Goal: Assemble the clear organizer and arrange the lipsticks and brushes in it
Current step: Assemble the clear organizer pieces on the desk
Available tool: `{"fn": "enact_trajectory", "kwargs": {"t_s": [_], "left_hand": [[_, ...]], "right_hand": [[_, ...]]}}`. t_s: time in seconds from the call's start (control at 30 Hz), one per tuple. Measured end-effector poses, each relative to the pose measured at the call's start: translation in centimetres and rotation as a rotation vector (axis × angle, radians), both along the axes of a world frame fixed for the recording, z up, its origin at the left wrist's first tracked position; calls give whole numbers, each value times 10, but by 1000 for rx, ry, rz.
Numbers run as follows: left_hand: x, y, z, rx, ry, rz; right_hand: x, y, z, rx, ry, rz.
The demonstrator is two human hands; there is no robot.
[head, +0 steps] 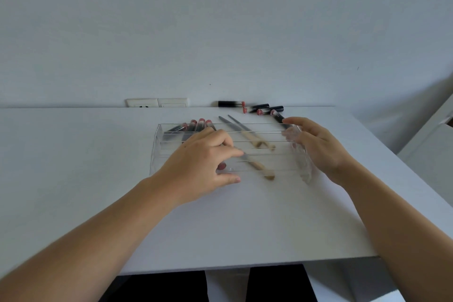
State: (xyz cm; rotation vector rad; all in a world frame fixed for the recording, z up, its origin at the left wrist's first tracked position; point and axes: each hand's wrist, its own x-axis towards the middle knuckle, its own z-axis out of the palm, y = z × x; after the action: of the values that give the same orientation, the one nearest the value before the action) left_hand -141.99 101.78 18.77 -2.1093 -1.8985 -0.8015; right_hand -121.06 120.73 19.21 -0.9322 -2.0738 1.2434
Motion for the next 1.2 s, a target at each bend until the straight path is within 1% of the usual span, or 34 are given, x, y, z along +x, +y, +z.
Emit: {"fn": "enact_trajectory", "kwargs": {"t_s": [0.13,0.3,0.4,0.47,0.53,0.63,0.7,0.73,0.8,0.87,1.0,1.03,1.1,1.2], "left_hand": [[0,-2,-2,14,24,9],[-2,-1,-1,5,2,-1],[-2,-1,0,3,2,-7],[-2,-2,1,-8,5,-10],[-3,-4,3,-14,-7,-8],[-14,-11,10,45,-98,92],[-29,-21,12,114,-138,225],[-37,-27,11,119,-155,304],[-51,-39,7,51,-247,452],[-59,-50,0,-44,-390,513],[-70,-69,-11,-258,-775,395],[-71,-71,-12,-292,-827,390],[-75,-75,-12,-316,-869,371],[-80,-81,-10,-361,-925,255]], "right_hand": [[0,-7,-7,27,-19,-5],[14,-12,-10,-55,37,180],[22,-12,-9,-75,-31,260],[21,-11,-12,-55,-72,251],[19,-11,-15,-43,-56,237],[19,-10,-18,-44,-26,240],[21,-9,-18,-39,-22,243],[21,-9,-19,-40,-20,242],[21,-9,-19,-45,-15,237],[20,-10,-20,-42,-18,232],[19,-11,-19,-36,-25,214],[19,-11,-19,-34,-29,212],[20,-11,-19,-33,-38,211],[23,-12,-18,-52,-42,231]]}}
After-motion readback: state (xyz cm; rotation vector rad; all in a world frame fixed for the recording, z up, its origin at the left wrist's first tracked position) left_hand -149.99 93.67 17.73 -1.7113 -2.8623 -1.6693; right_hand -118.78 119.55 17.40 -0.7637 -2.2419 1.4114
